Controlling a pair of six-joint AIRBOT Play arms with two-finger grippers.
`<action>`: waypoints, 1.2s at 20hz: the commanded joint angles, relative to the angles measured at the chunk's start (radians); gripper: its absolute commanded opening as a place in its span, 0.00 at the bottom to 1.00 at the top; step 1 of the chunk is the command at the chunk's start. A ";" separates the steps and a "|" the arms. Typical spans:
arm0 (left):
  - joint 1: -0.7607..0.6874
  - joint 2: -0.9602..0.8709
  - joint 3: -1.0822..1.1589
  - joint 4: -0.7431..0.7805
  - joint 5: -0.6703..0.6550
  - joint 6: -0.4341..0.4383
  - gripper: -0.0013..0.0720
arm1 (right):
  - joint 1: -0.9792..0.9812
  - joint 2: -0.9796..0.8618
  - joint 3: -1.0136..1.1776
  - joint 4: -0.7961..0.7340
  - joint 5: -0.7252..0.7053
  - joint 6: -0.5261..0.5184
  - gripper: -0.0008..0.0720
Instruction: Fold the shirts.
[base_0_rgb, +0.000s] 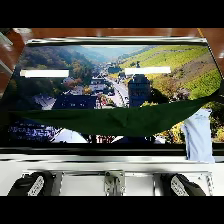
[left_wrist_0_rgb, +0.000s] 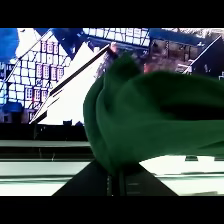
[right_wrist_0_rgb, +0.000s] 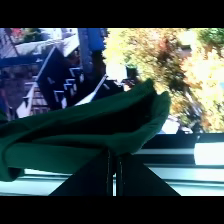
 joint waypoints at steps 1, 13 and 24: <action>-0.001 0.112 0.052 -0.037 0.003 0.006 0.06 | 0.001 0.093 -0.008 0.148 0.003 -0.003 0.09; -0.001 0.260 0.033 0.180 -0.104 0.014 0.06 | 0.020 0.337 -0.213 -0.092 0.031 0.005 0.09; -0.001 -0.259 -0.373 -0.269 0.698 0.026 0.06 | 0.201 -0.219 -0.585 -0.005 -0.732 0.125 0.09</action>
